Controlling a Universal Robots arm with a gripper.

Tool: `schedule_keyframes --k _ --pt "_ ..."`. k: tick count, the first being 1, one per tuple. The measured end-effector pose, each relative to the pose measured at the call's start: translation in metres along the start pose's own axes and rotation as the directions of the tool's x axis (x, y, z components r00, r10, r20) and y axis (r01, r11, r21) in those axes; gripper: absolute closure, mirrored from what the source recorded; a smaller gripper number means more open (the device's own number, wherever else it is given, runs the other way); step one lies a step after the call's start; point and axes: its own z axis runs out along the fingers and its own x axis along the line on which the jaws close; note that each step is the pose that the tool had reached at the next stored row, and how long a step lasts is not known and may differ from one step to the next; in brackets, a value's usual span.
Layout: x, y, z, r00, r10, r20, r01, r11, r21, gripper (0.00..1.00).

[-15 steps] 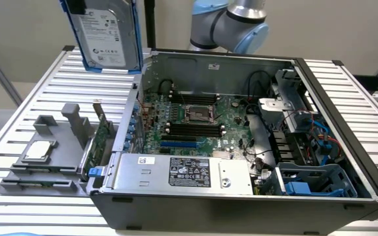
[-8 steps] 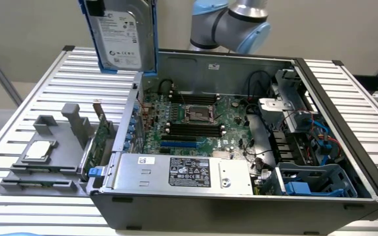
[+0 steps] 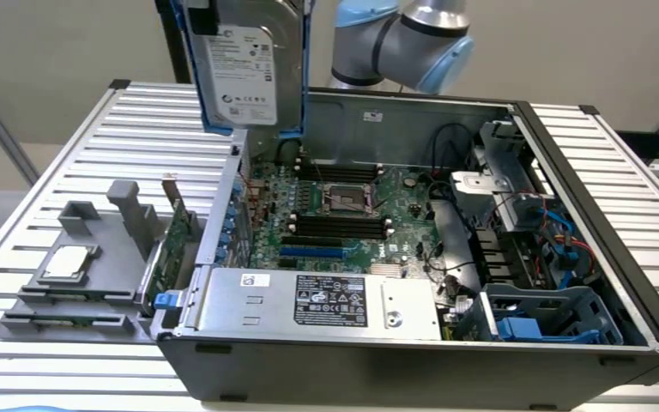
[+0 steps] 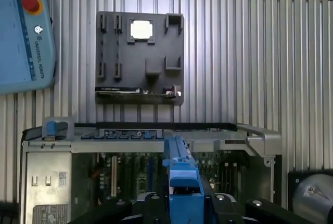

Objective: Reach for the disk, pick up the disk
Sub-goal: 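Pick up the disk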

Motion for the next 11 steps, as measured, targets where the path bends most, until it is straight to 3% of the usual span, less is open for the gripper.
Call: schedule_keyframes --k 11 --pt "0.018 -0.0484 -0.0022 1.0 0.0 0.0012 0.0 1.0 0.0 0.67"
